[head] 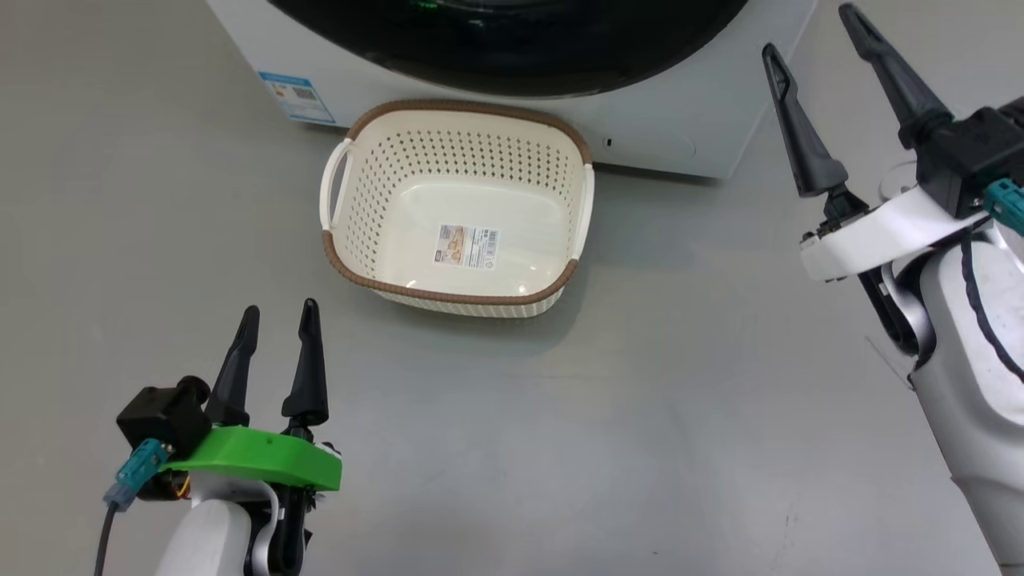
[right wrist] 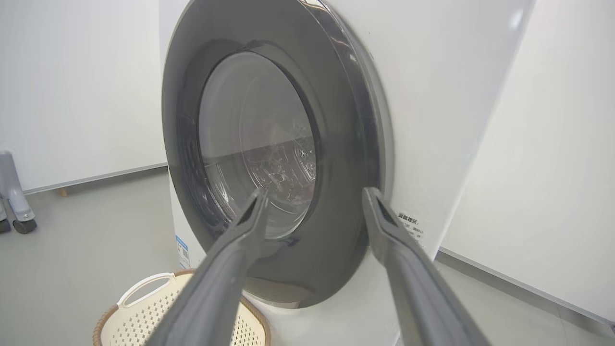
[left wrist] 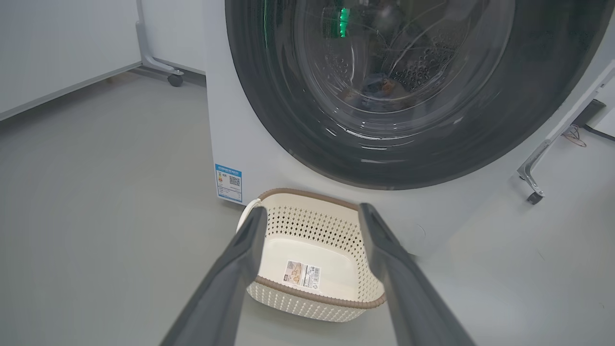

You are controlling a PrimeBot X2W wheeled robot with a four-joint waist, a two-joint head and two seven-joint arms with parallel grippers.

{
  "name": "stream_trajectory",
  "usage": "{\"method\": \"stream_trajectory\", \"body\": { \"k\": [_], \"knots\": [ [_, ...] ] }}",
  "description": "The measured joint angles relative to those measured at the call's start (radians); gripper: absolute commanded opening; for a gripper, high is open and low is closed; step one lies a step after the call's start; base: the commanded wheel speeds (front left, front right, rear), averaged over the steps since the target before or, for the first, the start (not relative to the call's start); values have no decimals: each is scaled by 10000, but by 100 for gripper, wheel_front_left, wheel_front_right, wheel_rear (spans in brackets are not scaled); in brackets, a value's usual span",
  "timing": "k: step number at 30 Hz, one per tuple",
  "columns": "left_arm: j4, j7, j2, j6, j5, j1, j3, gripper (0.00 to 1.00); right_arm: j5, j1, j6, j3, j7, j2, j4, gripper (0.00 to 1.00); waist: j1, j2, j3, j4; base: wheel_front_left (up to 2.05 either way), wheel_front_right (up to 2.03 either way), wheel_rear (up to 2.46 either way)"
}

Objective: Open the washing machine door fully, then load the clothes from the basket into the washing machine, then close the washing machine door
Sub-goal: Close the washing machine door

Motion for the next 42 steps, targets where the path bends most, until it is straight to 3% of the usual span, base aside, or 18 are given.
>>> {"method": "stream_trajectory", "body": {
  "k": [18,23,33,42],
  "knots": [
    [268,0,169,0,662,1454,746,100,13,3334,-2,-991,0,115,-800,100,0,0,-2418,-1563,0,0,0],
    [184,0,167,0,805,1615,719,100,127,4424,-203,-1645,2,146,-1108,100,0,0,-2895,-1987,0,0,0],
    [-50,0,251,0,1248,1958,708,100,180,6364,-545,-2566,2,395,-1425,100,0,0,-3271,-2569,0,0,0],
    [-174,0,493,0,1946,2021,1064,100,-2,7237,-721,-3254,2,640,-1812,100,0,0,-3272,-2640,0,0,0]
  ]
}}
